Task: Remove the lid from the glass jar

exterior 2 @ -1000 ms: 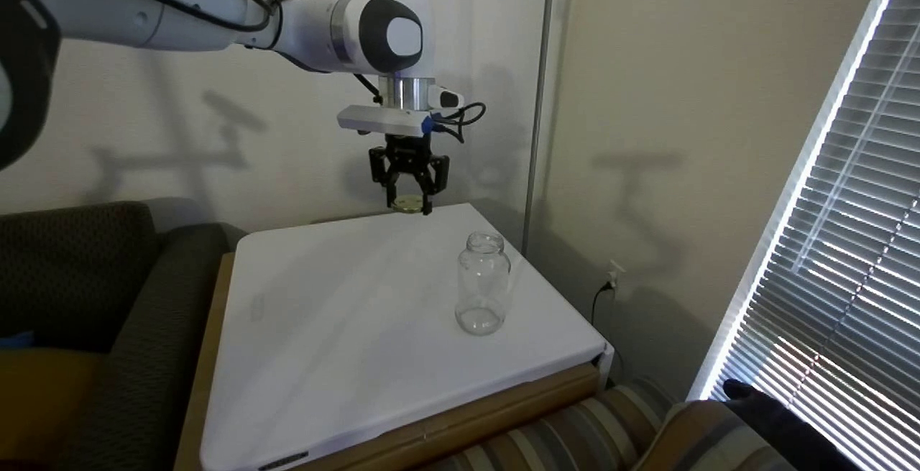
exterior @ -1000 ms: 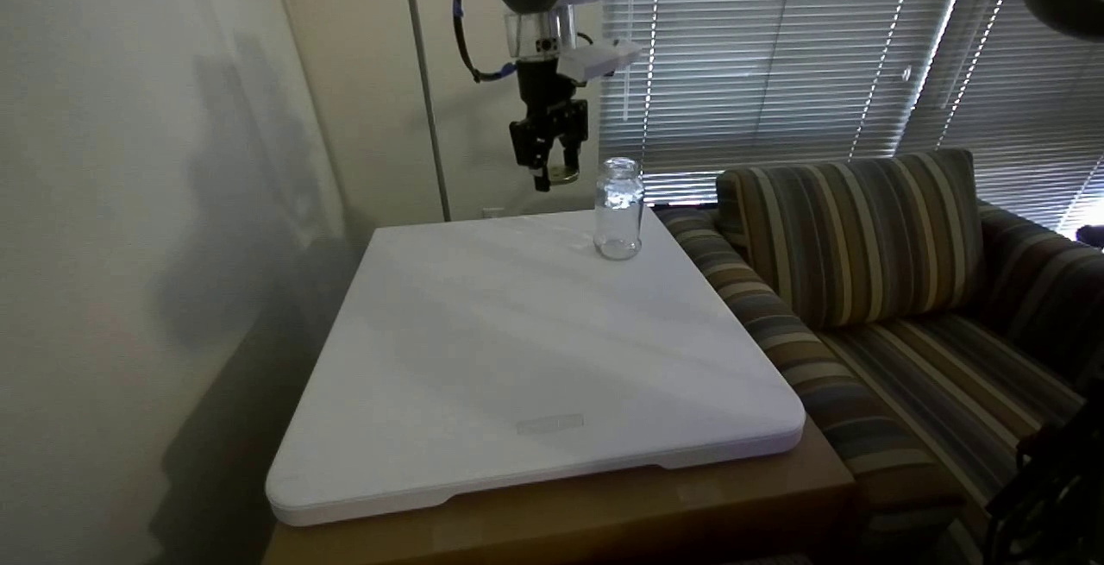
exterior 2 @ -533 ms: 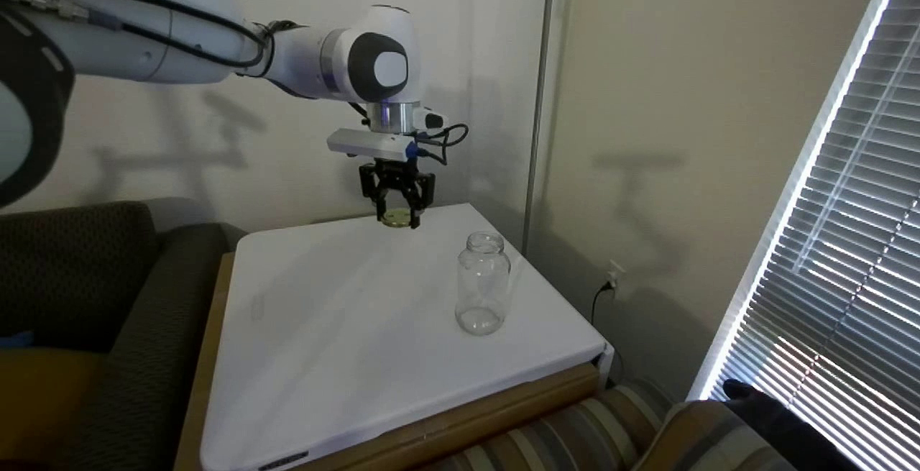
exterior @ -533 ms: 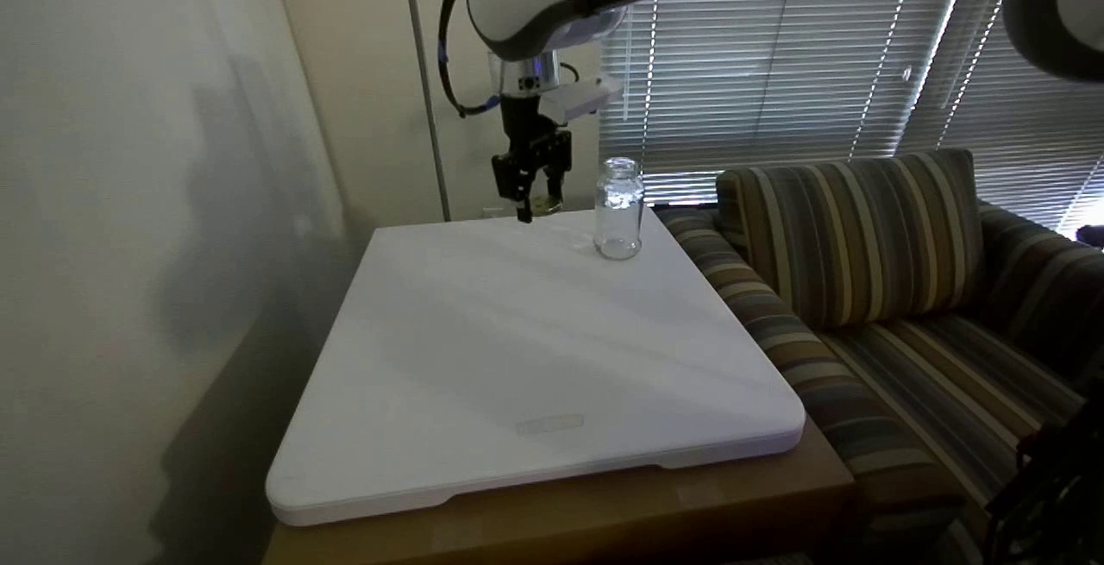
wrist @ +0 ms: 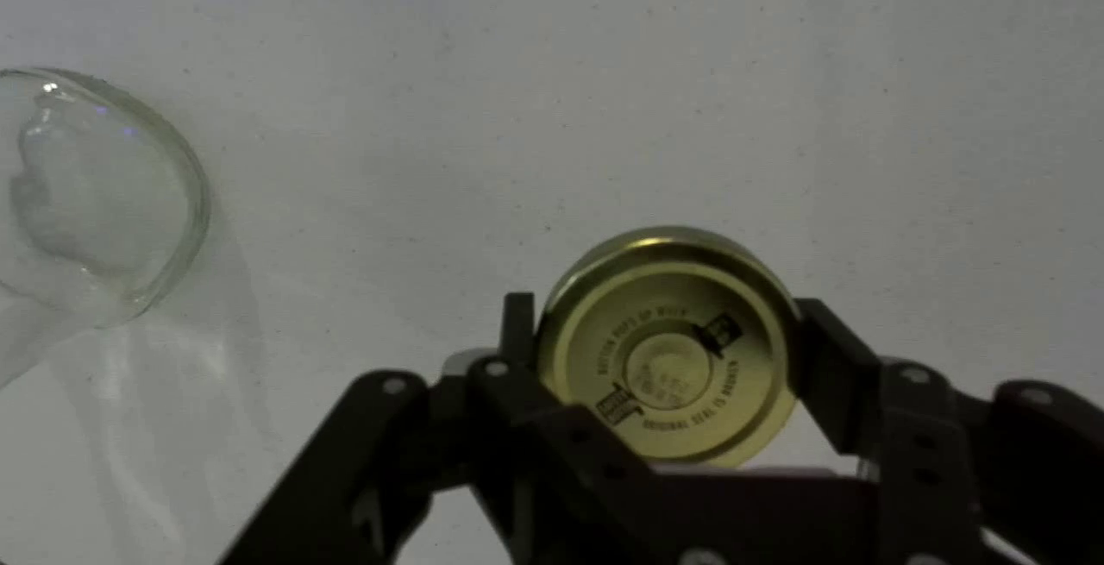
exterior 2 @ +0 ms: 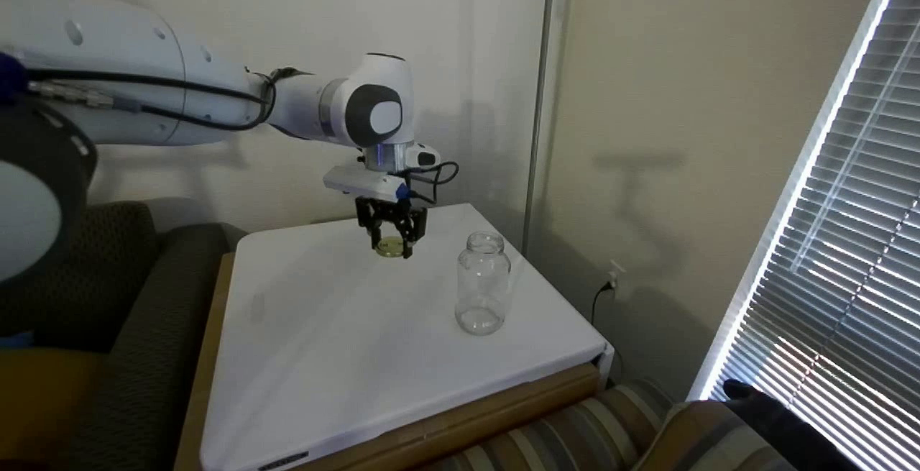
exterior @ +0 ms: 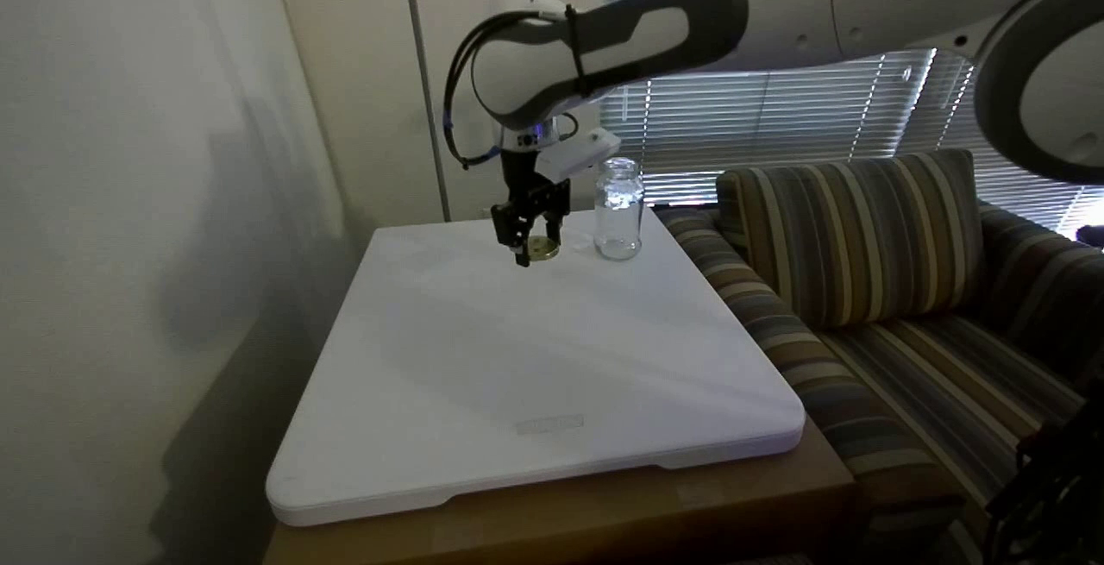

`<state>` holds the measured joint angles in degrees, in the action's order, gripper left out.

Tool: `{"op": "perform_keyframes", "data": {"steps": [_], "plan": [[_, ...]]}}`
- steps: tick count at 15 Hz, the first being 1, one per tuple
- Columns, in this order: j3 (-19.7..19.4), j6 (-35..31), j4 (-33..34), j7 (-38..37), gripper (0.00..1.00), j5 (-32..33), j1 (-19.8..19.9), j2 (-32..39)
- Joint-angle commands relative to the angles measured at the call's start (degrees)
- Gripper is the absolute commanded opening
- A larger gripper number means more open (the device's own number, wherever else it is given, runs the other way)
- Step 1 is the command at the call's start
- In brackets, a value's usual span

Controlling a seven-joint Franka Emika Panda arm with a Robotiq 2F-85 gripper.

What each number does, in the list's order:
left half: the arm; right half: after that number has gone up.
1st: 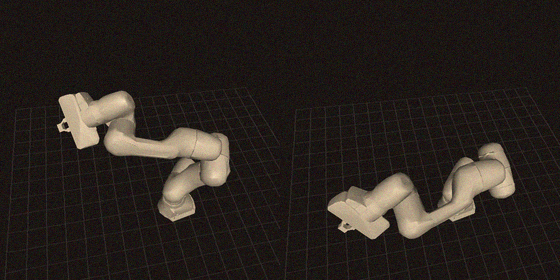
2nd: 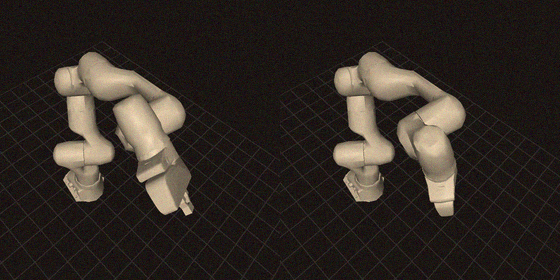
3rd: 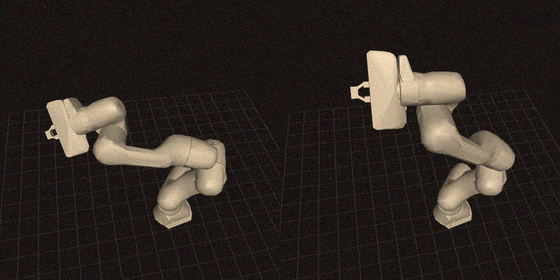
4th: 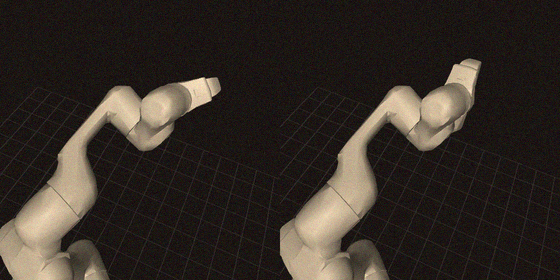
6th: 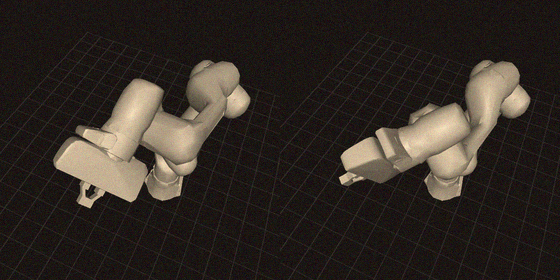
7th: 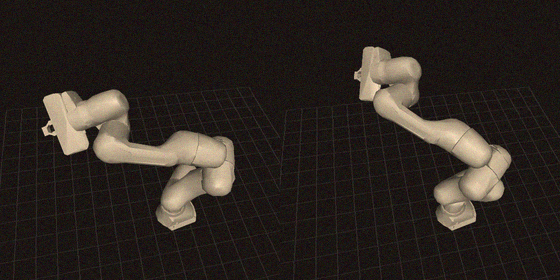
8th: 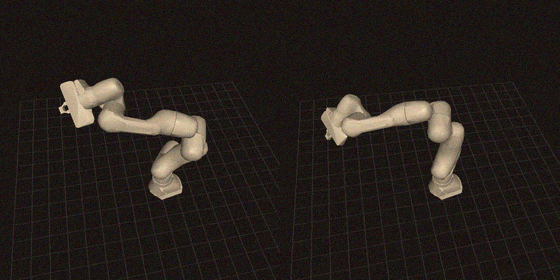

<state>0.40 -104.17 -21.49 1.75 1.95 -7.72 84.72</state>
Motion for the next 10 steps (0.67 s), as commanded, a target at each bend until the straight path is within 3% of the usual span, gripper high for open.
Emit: {"op": "perform_keyframes", "data": {"steps": [1,5,10], "plan": [[0.2,-5.8,-2.8,-0.8,0.47,-0.3,0.2,0.0],[0.3,-11.1,-5.3,-1.5,0.47,-0.4,0.1,0.1],[0.4,-13.2,-8.6,-2.0,0.47,-0.6,0.3,0.1]]}}
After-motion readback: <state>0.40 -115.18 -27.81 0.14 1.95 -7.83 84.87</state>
